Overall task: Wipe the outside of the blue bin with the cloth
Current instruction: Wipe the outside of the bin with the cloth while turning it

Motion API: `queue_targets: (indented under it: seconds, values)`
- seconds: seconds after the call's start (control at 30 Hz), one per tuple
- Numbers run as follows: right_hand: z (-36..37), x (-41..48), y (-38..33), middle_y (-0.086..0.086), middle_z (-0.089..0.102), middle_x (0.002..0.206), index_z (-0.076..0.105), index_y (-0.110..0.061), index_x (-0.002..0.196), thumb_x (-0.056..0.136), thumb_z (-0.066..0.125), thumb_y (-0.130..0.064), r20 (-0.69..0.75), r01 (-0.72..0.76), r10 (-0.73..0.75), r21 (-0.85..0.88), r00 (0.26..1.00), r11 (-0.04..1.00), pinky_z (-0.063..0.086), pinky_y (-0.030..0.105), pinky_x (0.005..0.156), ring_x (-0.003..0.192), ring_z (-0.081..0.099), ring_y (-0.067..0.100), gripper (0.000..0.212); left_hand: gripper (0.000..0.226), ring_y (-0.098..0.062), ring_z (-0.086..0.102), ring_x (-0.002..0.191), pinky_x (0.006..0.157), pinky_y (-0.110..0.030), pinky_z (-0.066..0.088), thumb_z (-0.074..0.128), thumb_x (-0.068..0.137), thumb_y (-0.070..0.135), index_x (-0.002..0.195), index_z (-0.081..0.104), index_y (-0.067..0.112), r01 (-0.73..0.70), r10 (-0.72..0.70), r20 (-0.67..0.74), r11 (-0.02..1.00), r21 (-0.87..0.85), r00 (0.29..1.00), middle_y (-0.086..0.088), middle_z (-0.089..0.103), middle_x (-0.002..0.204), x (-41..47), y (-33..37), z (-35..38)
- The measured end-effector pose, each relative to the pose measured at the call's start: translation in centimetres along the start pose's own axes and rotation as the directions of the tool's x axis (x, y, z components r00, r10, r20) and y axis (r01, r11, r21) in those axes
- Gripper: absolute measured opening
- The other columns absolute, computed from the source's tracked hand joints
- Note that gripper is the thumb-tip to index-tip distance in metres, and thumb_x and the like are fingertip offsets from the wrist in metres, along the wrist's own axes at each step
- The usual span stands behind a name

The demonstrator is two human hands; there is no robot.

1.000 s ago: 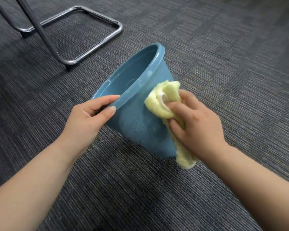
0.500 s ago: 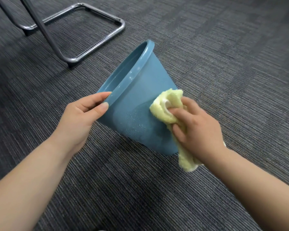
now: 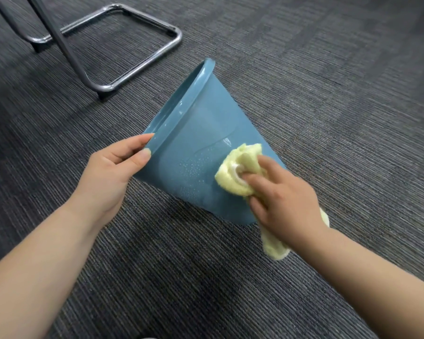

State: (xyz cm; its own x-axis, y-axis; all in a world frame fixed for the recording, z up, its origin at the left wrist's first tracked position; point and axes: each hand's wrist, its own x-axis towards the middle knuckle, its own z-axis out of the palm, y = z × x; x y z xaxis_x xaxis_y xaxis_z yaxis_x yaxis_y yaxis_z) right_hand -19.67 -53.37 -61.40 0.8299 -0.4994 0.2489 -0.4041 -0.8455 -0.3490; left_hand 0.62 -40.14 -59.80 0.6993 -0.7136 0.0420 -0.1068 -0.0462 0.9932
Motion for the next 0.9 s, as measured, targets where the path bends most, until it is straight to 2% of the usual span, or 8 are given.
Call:
queue_targets:
  seconds: [0.1,0.17,0.27,0.4,0.6,0.7,0.8,0.9]
  values:
    - [0.5,-0.6,-0.5,0.015,0.068,0.103,0.069,-0.017,0.087,0.058,0.07,-0.016,0.088,0.164,-0.16,-0.04,0.983,0.986,0.047,0.027,0.043,0.055,0.063,0.027,0.029,0.034,0.007,0.06,0.085,0.077,-0.008,0.045,0.049,0.083,0.002,0.085,0.065,0.032,0.001,-0.001,-0.012,1.0,-0.003,1.0,0.026,0.07,0.076,0.1,0.0,0.1]
    - [0.5,-0.5,0.1,0.016,0.069,0.103,0.07,-0.017,0.087,0.053,0.076,-0.013,0.111,0.168,-0.161,-0.054,0.981,0.984,0.047,0.028,0.045,0.055,0.062,0.027,0.035,0.034,0.006,0.061,0.086,0.08,-0.012,0.045,0.049,0.082,0.004,0.083,0.067,0.033,0.013,-0.013,-0.013,1.0,-0.01,1.0,0.026,0.07,0.077,0.1,0.0,0.0]
    - [0.1,-0.3,1.7,0.017,0.065,0.11,0.069,-0.015,0.09,0.059,0.076,-0.008,0.093,-0.014,0.018,-0.033,0.995,0.999,0.046,0.032,0.046,0.062,0.064,0.032,0.033,0.035,-0.001,0.06,0.091,0.087,-0.02,0.044,0.051,0.081,0.008,0.079,0.07,0.037,0.037,-0.038,-0.024,0.999,-0.028,0.999,0.024,0.071,0.079,0.0,-0.2,-0.4]
    - [0.9,-0.8,3.2,0.015,0.054,0.125,0.063,-0.017,0.105,0.076,0.064,-0.015,0.061,-0.235,0.239,-0.065,0.969,0.97,0.034,0.03,0.053,0.077,0.061,0.036,0.029,0.04,0.005,0.062,0.086,0.08,-0.013,0.047,0.049,0.083,0.007,0.079,0.07,0.04,0.036,-0.036,-0.013,0.999,-0.016,0.999,0.026,0.07,0.078,0.0,-0.4,-0.5]
    - [1.0,-1.9,2.1,0.021,0.066,0.103,0.069,-0.013,0.088,0.056,0.077,-0.007,0.074,-0.038,0.043,-0.066,0.996,0.997,0.046,0.028,0.04,0.052,0.062,0.031,0.033,0.038,0.005,0.06,0.089,0.083,-0.016,0.044,0.05,0.083,0.008,0.079,0.069,0.041,0.022,-0.022,-0.033,1.0,0.014,0.999,0.027,0.07,0.079,0.2,-0.3,-0.4]
    - [1.1,-2.3,1.7,0.017,0.068,0.099,0.07,-0.016,0.086,0.065,0.057,-0.02,0.116,0.067,-0.056,-0.094,0.992,0.993,0.041,0.021,0.037,0.047,0.06,0.026,0.025,0.03,-0.002,0.059,0.093,0.088,-0.02,0.043,0.052,0.082,0.009,0.081,0.069,0.034,0.027,-0.027,-0.052,1.0,0.008,0.998,0.025,0.07,0.079,0.3,-0.4,-0.1]
    - [1.1,-2.2,2.1,0.016,0.068,0.099,0.07,-0.017,0.085,0.067,0.043,-0.025,0.125,0.088,-0.076,-0.091,0.989,0.992,0.04,0.021,0.038,0.047,0.059,0.025,0.034,0.03,0.0,0.06,0.093,0.086,-0.018,0.044,0.052,0.083,0.01,0.08,0.068,0.035,0.032,-0.032,-0.052,0.999,0.004,0.998,0.025,0.07,0.08,0.3,-0.3,0.0]
    - [0.9,-2.0,3.6,0.02,0.068,0.1,0.07,-0.013,0.084,0.062,0.068,-0.01,0.112,0.031,-0.02,-0.101,0.994,0.994,0.043,0.024,0.04,0.05,0.061,0.028,0.023,0.032,0.005,0.061,0.088,0.079,-0.012,0.047,0.05,0.084,0.008,0.08,0.068,0.035,0.033,-0.033,-0.045,0.999,0.0,0.998,0.026,0.07,0.08,0.3,-0.3,-0.1]
